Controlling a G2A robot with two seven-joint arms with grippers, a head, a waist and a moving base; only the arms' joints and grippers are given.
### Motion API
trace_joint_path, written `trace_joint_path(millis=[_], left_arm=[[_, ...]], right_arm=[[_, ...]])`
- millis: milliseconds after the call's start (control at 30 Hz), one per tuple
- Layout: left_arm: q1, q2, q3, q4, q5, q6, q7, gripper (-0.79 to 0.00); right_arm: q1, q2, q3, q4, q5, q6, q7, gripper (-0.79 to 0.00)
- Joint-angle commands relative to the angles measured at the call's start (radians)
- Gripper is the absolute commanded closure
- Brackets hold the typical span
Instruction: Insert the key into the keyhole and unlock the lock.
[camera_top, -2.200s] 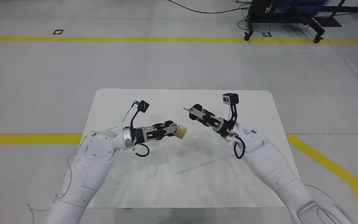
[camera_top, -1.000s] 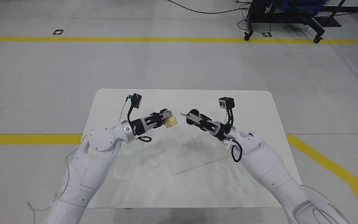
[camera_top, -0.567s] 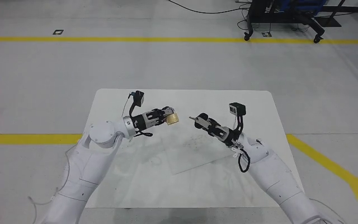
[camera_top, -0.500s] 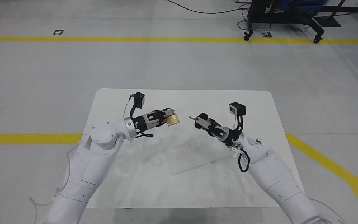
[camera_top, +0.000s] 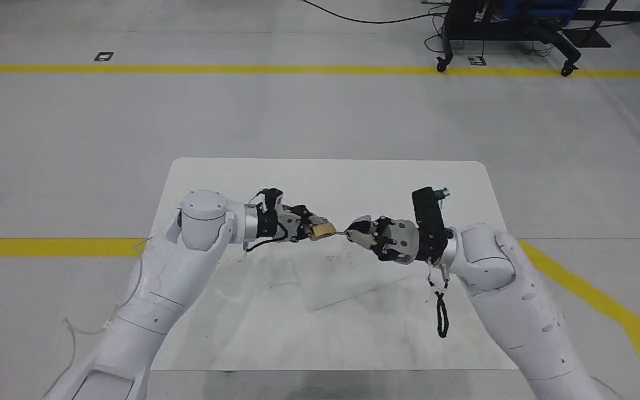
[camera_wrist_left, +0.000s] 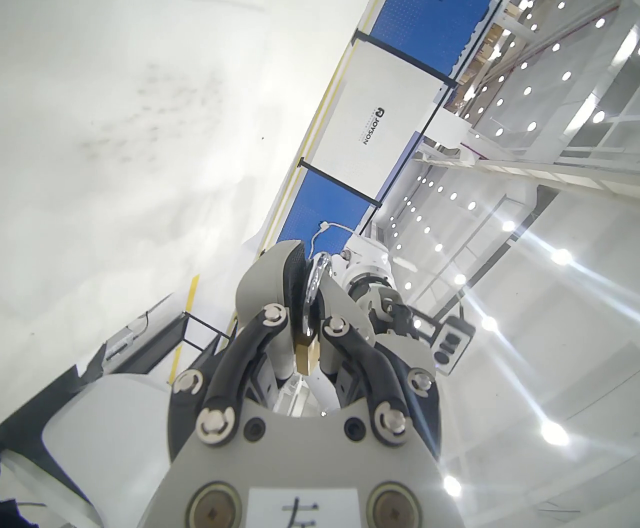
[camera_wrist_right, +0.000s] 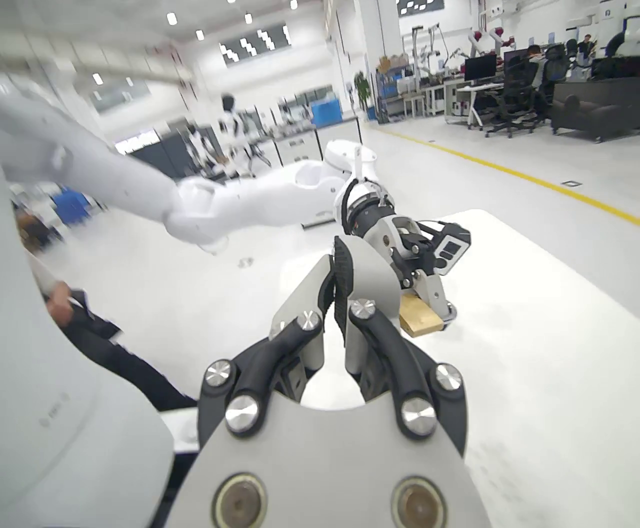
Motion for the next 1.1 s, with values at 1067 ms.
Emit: trace_joint_path(millis=[1067], left_arm=[[-0.068,-0.045,0.132,0.104,-0.033,0.028,0.116,0.0]], right_arm=[[-0.08,-0.006,-0.174,-0.451,-0.939,0.272,0.278,0.0]])
